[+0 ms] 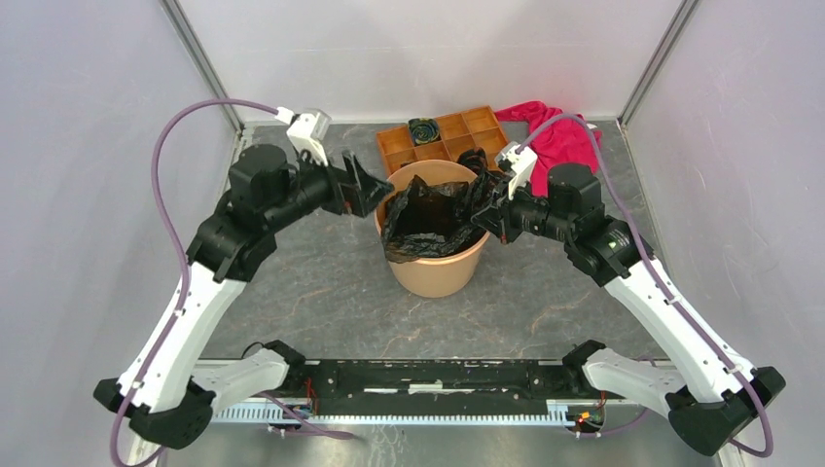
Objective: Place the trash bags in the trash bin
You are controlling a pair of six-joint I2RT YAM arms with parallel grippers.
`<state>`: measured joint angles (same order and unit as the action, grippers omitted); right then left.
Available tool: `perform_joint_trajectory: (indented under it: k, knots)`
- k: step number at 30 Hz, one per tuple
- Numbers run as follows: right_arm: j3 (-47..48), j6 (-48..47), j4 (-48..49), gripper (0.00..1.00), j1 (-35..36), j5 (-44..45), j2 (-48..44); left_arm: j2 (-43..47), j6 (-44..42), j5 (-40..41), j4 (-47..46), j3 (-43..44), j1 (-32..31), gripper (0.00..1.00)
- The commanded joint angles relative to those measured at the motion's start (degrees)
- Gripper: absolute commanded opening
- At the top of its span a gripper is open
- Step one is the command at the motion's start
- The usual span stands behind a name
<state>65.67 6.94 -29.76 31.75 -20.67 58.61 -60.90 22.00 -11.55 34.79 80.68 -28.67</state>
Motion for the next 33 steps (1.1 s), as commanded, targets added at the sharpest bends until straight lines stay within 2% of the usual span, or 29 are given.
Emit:
perform_joint_trajectory:
  k: [1,4,9,11,13,18,19,21,24,27,33]
  knots:
    - [3.07,0.13,4.17,0.0,-0.11,-2.39,0.19,-1.62,-5.01,2.87,1.7,-1.29,-8.57,1.0]
    - [2.85,0.62,4.58,0.0,-0.07,-2.93,0.11,-5.2,-5.63,11.15,4.65,1.26,-13.72,1.0]
    - [2.82,0.77,4.13,0.0,-0.1,-2.8,-0.6,-8.34,-4.78,17.16,4.27,3.07,-14.49,1.0]
    - [2.67,0.75,4.01,0.0,-0.09,-3.21,-0.69,-9.87,-3.69,20.21,4.92,4.16,-14.49,0.94]
    - [2.47,0.63,3.65,0.0,-0.14,-3.45,-0.78,-11.39,-2.83,21.63,5.48,5.5,-14.49,0.8]
    - [2.05,-1.3,-0.1,0.0,-0.09,-3.32,-1.98,-11.82,-0.26,28.54,7.34,5.82,-14.1,0.29]
    - [1.81,-1.81,-1.25,0.0,-0.07,-3.16,-2.73,-11.33,0.12,28.83,7.2,5.08,-13.42,0.26]
    - [1.19,-2.85,-3.87,0.0,-0.09,-3.12,-4.27,-10.08,0.7,25.63,6.83,3.63,-10.6,0.23]
    - [-1.11,-3.25,-7.34,0.0,-0.14,-4.46,-6.71,-9.34,2.29,16.6,6.67,1.38,-4.07,0.13]
    - [-5.39,-2.02,-7.77,0.0,-0.11,-6.47,-9.9,-7.28,3.48,10.2,4.82,-2.13,0.48,0.12]
    - [-12.44,1.04,-6.42,0.0,-0.12,-7.5,-13.27,-4.53,5.07,6.71,2.73,-7.6,4.2,0.12]
